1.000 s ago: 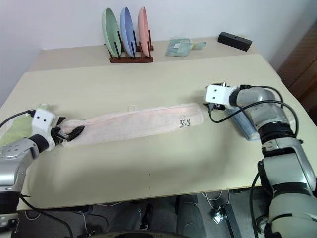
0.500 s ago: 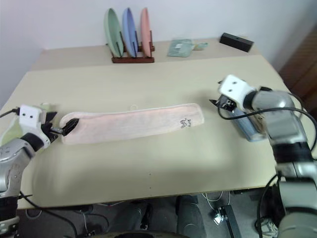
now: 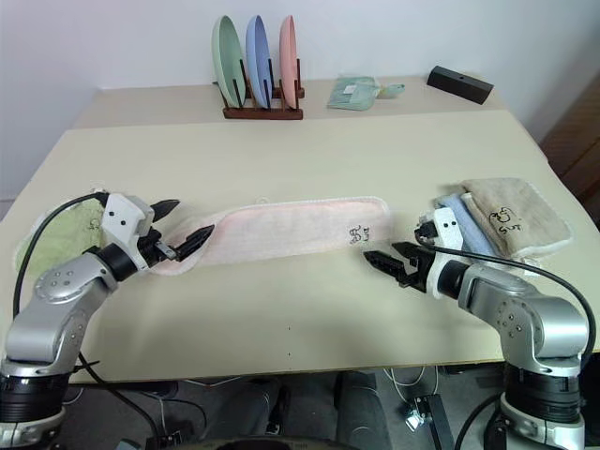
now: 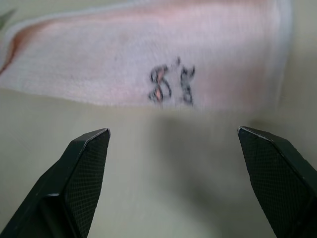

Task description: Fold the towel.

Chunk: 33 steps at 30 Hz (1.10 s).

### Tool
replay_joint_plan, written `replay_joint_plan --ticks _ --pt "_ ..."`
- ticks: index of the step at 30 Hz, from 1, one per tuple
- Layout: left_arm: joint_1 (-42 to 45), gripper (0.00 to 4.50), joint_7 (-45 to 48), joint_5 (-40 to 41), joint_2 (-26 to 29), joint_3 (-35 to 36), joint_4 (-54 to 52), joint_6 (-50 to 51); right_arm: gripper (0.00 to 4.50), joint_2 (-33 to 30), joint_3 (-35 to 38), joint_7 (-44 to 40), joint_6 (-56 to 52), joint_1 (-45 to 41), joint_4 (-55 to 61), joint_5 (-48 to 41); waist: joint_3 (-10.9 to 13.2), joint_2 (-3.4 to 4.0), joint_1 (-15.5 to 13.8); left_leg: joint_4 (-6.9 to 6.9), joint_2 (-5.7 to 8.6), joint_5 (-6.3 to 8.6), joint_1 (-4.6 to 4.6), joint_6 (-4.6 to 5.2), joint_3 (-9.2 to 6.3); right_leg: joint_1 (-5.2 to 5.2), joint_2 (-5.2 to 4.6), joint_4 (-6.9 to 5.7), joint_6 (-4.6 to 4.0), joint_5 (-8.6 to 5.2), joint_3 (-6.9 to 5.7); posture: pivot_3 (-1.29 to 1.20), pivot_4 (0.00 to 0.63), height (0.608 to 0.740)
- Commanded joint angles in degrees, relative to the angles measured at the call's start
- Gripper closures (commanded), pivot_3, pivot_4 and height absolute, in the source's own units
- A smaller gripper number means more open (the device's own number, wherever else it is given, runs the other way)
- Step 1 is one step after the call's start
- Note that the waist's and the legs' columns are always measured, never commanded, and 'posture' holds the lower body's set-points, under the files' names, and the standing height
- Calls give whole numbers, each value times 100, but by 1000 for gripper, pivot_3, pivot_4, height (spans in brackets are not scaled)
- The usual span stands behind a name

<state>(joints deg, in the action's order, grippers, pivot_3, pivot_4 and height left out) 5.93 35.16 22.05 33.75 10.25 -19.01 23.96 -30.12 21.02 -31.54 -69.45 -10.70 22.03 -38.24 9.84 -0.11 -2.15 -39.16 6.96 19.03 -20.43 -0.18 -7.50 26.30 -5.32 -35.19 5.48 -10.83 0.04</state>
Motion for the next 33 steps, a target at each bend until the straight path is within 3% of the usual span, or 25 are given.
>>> replay_joint_plan --ticks 1,3,7,12,22,25,31,33 --pt "-152 0 513 549 107 -182 -616 293 311 347 507 421 -395 -15 152 -438 0 0 0 0 0 0 1 1 1 0 0 0 0 0 0 0 150 730" --pt "-190 0 613 647 144 -231 -715 401 311 464 638 582 -554 -43 153 -563 0 1 1 0 0 1 0 1 0 0 0 0 0 0 1 0 150 730" --pt "-279 0 1173 889 289 -946 -1264 629 311 1579 1175 1591 -1040 -577 -43 -846 -4 4 29 1 -3 0 6 1 1 -3 4 -2 -1 0 3 0 150 730" --pt "-95 0 1160 866 150 -1316 -1294 672 311 2438 1744 2586 -1277 -1118 -373 -732 -5 6 47 2 -3 0 2 0 -1 1 6 -5 -2 0 3 0 150 730" --pt "-218 0 1131 808 160 -1300 -1196 592 311 2996 2475 3806 -943 -1862 -1167 -655 -18 21 157 4 -3 0 6 1 -2 -1 12 -5 -2 0 3 0 150 730" --pt "-290 0 1102 789 175 -1233 -1184 555 1118 3021 2417 3919 -864 -1899 -1224 -699 -19 21 153 4 -3 0 6 1 -2 -3 17 -4 -2 0 3 0 150 730" --pt "-351 0 1052 763 187 -1117 -1111 476 4290 2984 2364 4046 -791 -1902 -1139 -896 -18 26 175 5 -4 0 4 1 -1 3 19 -5 -2 0 4 0 150 730" --pt "-342 0 1047 748 176 -1083 -1058 432 4446 2903 2384 4060 -810 -1868 -1058 -983 -19 26 170 6 -6 0 6 2 -1 0 20 -4 -2 0 4 0 150 730"
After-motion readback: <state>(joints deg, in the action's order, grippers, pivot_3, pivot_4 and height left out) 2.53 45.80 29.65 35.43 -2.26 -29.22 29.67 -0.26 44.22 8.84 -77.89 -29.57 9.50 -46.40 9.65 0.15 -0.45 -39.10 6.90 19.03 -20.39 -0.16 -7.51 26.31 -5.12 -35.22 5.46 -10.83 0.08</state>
